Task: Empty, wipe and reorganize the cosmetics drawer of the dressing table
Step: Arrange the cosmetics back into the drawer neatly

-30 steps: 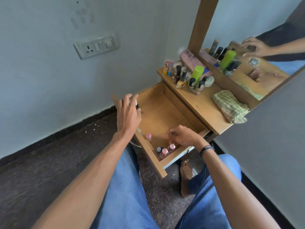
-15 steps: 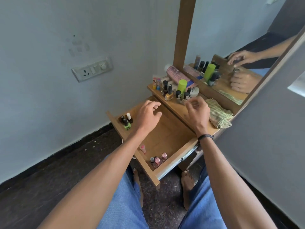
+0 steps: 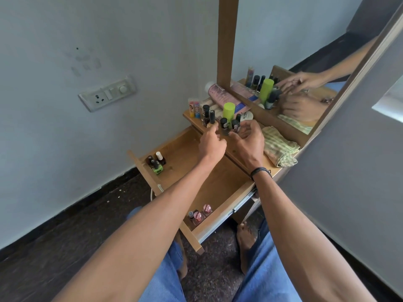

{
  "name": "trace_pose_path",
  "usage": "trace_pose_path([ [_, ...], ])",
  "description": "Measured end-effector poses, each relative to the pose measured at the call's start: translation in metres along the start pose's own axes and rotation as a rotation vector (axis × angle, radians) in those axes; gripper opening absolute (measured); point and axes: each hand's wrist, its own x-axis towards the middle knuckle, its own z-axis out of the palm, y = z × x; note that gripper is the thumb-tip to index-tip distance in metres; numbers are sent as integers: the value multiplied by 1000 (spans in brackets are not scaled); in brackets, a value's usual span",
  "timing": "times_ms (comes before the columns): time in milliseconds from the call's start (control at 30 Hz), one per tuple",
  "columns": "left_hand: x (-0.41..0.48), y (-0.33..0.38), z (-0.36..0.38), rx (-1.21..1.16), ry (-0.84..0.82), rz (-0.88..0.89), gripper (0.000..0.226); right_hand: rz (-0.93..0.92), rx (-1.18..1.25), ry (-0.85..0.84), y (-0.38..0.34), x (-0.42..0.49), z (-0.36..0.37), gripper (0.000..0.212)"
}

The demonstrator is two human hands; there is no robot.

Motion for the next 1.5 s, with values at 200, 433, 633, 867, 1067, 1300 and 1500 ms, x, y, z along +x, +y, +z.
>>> trace_pose_path([
  [200, 7, 5, 7, -92, -30, -79, 59, 1, -38, 3, 3, 2, 1, 30],
  [433, 13, 12, 9, -123, -27, -99, 53, 27, -54, -24, 7, 4, 1, 26],
  [633, 10, 11, 6, -146, -14, -93, 42, -49, -74, -76, 7, 3, 0, 24],
  [867, 9, 19, 6, -133, 1, -109, 47, -31, -42, -114, 6, -1, -1, 20],
  [1067, 9, 16, 8, -151, 19, -144, 44, -31, -19, -121, 7, -1, -2, 20],
  [1300, 5, 14, 11, -163, 14, -122, 38, -62, -20, -130, 6, -1, -4, 22],
  [1500, 1, 7, 8, -231, 22, -104, 34, -96, 3, -132, 2, -4, -6, 21],
])
